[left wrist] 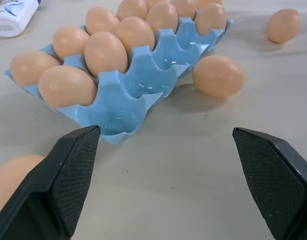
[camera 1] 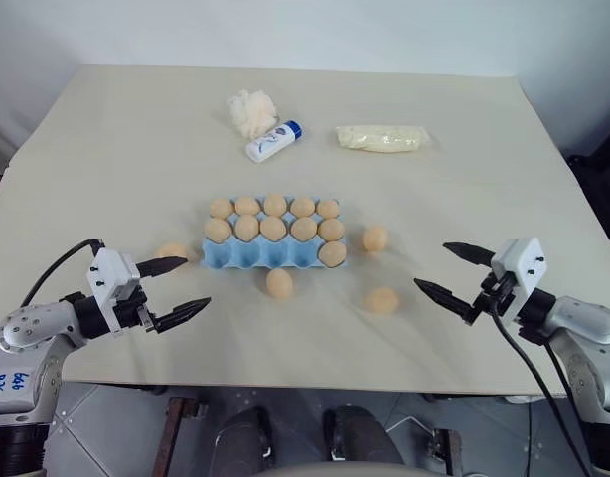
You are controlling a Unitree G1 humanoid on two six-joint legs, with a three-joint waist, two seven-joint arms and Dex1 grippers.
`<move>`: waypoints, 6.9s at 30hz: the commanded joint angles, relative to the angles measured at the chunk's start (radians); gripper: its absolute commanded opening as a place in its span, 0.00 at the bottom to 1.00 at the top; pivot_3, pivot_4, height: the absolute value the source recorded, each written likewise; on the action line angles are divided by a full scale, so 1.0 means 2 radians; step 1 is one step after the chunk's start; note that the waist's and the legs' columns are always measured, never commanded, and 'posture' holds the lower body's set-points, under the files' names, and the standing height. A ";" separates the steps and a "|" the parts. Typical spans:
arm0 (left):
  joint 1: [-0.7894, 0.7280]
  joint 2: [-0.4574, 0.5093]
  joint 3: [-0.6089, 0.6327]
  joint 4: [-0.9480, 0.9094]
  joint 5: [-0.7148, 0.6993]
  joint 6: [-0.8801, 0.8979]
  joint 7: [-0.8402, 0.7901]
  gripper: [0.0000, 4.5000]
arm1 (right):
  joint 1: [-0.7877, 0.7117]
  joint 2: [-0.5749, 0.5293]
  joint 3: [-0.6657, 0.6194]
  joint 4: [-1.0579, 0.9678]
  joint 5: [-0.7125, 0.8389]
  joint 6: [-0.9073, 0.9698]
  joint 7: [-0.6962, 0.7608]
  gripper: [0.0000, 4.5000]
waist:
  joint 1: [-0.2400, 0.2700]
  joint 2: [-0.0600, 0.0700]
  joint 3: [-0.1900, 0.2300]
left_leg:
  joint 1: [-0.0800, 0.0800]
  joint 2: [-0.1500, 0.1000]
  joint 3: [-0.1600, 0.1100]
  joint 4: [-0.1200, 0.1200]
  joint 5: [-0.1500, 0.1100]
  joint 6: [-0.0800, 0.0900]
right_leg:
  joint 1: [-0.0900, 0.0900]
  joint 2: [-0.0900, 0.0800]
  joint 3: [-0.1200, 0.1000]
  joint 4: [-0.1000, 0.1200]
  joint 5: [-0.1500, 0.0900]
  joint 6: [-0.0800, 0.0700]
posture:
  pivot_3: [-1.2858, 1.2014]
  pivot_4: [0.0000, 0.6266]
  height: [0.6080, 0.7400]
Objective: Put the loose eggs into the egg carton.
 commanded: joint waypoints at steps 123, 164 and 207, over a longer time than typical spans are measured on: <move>0.055 -0.014 0.007 -0.001 -0.021 -0.008 -0.060 1.00 | -0.387 0.249 0.295 0.214 -0.166 0.061 -0.004 0.47 | -0.016 0.002 0.003 | -0.002 0.002 0.000 0.006 0.000 0.000 | -0.003 0.000 0.000 0.007 0.001 0.000 | 0.52 0.24 1.00; -0.024 -0.214 -0.191 -0.109 0.122 0.112 0.284 1.00 | -0.063 0.033 0.075 -0.023 0.005 -0.037 0.123 0.99 | 0.000 0.000 0.003 | 0.000 0.000 -0.002 0.006 0.001 0.003 | 0.003 0.000 0.000 0.001 0.003 0.001 | 0.52 0.24 1.00; -0.137 -0.175 -0.127 0.021 0.101 -0.021 0.174 0.98 | -0.030 0.040 0.088 -0.044 0.009 -0.034 0.088 1.00 | 0.014 0.000 0.003 | 0.000 0.000 -0.001 0.006 0.000 0.003 | 0.004 0.000 -0.001 -0.001 0.003 0.002 | 0.52 0.24 1.00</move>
